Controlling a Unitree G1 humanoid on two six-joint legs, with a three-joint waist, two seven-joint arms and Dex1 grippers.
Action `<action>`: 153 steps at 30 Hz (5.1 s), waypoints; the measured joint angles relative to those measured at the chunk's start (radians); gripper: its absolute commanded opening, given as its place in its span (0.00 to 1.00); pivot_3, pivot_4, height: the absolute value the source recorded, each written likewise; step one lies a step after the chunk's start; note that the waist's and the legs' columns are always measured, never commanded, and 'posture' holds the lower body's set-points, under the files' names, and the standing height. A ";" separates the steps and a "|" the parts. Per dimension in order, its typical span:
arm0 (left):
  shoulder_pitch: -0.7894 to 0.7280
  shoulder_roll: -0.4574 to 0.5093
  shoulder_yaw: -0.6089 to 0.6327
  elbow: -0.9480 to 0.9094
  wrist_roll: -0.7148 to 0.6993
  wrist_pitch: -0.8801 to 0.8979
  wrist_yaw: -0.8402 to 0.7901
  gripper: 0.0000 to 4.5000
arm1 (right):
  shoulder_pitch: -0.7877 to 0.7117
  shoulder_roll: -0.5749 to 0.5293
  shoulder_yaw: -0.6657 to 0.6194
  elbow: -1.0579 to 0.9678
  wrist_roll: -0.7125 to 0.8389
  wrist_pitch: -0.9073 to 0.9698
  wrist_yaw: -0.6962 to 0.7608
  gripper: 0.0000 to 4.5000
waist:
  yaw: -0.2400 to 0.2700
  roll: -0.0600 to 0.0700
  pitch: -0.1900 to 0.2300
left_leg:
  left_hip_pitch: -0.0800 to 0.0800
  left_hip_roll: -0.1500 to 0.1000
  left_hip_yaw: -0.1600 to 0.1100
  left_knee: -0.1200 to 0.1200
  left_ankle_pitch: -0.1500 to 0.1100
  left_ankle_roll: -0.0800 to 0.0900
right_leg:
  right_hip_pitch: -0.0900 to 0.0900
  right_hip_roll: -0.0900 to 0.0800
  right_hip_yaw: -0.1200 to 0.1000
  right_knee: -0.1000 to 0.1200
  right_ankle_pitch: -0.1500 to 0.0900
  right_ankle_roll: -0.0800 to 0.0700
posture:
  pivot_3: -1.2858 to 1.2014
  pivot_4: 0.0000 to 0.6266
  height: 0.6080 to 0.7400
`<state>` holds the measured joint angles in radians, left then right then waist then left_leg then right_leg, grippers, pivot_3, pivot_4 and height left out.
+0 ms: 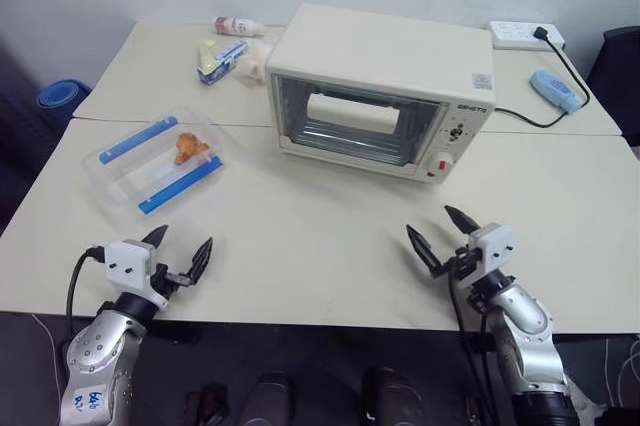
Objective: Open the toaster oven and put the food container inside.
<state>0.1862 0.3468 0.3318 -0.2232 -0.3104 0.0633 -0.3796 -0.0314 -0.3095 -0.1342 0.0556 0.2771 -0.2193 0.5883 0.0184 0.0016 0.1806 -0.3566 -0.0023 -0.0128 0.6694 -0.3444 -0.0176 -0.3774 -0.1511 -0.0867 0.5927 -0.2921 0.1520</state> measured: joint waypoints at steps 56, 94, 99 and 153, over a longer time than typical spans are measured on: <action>-1.063 0.203 -0.206 0.701 -0.193 0.180 -0.542 0.05 | -0.291 -0.151 0.214 -0.283 0.082 0.380 0.276 1.00 | -0.019 -0.004 0.002 | -0.002 0.001 0.010 -0.001 0.000 0.000 | -0.010 0.002 0.006 0.002 0.001 0.000 | 0.52 0.24 1.00; -0.134 0.086 0.218 -0.182 -0.325 0.506 -0.162 0.92 | -0.273 -0.208 0.049 -0.249 0.264 0.248 0.378 1.00 | -0.018 -0.004 0.002 | -0.012 0.003 0.007 0.011 -0.002 0.000 | -0.016 0.001 0.008 0.010 0.001 0.000 | 0.52 0.24 1.00; 0.145 -0.016 0.512 -0.230 -0.385 0.501 -0.017 1.00 | -0.302 -0.176 0.096 -0.243 0.274 0.248 0.429 1.00 | -0.017 -0.005 0.002 | -0.012 0.004 0.008 0.013 -0.005 0.001 | -0.016 0.002 0.008 0.008 0.001 0.000 | 0.52 0.24 1.00; -0.804 0.607 0.093 0.169 -0.513 1.347 0.058 0.07 | -0.080 -0.268 -0.025 -0.288 0.193 0.199 0.366 1.00 | -0.011 -0.009 0.000 | -0.012 0.002 0.010 0.013 -0.005 0.000 | -0.019 0.002 0.010 0.014 0.001 -0.001 | 0.52 0.24 1.00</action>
<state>-0.6173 0.9540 0.4250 -0.0537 -0.8231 1.4103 -0.3218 -0.1118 -0.5775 -0.1597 -0.2323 0.4697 -0.0207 0.9542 0.0069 -0.0076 0.1810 -0.3688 -0.0007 -0.0027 0.6821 -0.3494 -0.0177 -0.3963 -0.1492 -0.0763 0.6063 -0.2909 0.1511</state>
